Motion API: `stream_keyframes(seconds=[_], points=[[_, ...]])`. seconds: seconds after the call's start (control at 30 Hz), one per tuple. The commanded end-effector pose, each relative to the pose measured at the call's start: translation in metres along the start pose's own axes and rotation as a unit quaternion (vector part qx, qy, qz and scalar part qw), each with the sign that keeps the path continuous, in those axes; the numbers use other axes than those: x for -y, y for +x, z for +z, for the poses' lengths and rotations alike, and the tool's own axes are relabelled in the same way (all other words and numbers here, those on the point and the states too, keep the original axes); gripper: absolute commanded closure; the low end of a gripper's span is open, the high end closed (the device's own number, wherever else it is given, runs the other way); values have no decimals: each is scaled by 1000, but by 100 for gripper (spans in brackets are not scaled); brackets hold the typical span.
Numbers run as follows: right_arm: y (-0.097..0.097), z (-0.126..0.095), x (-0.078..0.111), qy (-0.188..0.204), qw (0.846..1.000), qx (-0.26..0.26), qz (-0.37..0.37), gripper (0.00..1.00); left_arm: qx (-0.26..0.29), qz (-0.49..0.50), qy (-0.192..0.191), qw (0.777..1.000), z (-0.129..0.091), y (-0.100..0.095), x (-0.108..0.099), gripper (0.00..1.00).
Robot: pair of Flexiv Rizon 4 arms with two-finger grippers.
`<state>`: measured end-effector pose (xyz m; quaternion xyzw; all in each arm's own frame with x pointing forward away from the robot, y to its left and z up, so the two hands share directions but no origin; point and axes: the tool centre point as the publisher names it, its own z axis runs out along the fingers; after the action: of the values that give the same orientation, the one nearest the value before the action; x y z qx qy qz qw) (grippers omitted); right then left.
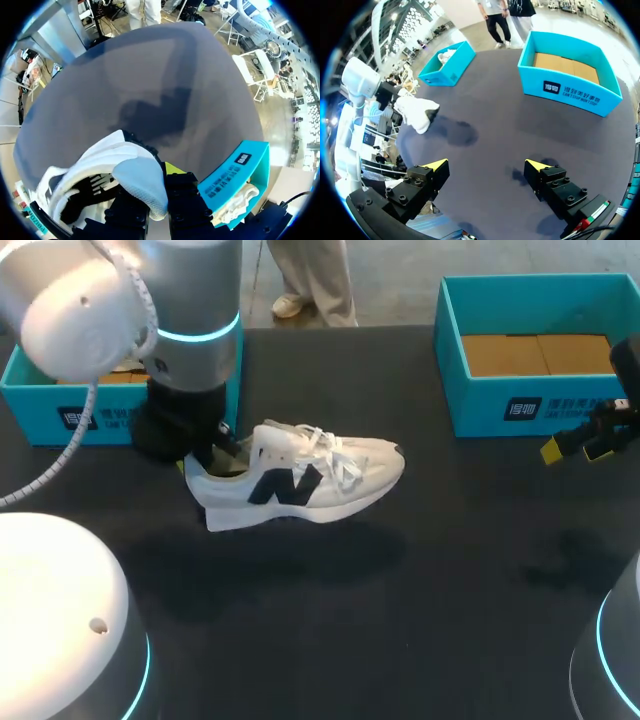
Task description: Take the shoe out of the shoebox, open the shoe tongue, remove and reinsert the insole, then place the shoe into the shoebox
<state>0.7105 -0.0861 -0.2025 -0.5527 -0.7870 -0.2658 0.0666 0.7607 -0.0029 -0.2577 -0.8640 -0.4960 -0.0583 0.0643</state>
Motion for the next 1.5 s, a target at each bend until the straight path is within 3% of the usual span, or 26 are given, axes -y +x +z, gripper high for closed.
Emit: stream_keyframes(seconds=[0.03, 0.1, 0.33, 0.8, 1.17, 1.2, 1.23, 1.3, 1.33, 1.4, 1.5], points=[[0, 1, 0, 1, 1000, 1, 1, 0, 2, 5, -4, 1000, 23, -7, -10, 100], [0, 1, 0, 1, 1000, 1, 1, 0, 16, 20, -13, 1000, 31, -9, -12, 100], [0, 1, 0, 1, 1000, 1, 1, 0, -4, 25, 0, 1000, 64, -20, -21, 100], [0, 1, 0, 1, 1000, 1, 1, 0, -34, 20, -13, 999, 113, -37, -32, 100], [0, 1, 0, 1, 1000, 1, 1, 0, -47, 20, -7, 999, 130, -43, -35, 100], [0, 1, 0, 1, 1000, 1, 1, 0, -48, 19, -6, 999, 130, -44, -34, 88], [0, 1, 0, 1, 1000, 1, 1, 0, -48, 19, -6, 999, 129, -44, -33, 67], [0, 1, 0, 1, 1000, 1, 1, 0, -48, 19, -6, 999, 127, -44, -31, 54], [0, 1, 0, 1, 1000, 1, 1, 0, -48, 18, -8, 999, 126, -45, -30, 30], [0, 1, 0, 1, 1000, 1, 1, 0, -49, 18, -9, 999, 123, -45, -28, 0], [0, 1, 0, 1, 1000, 1, 1, 0, -45, 18, -12, 999, 118, -44, -26, 0]])
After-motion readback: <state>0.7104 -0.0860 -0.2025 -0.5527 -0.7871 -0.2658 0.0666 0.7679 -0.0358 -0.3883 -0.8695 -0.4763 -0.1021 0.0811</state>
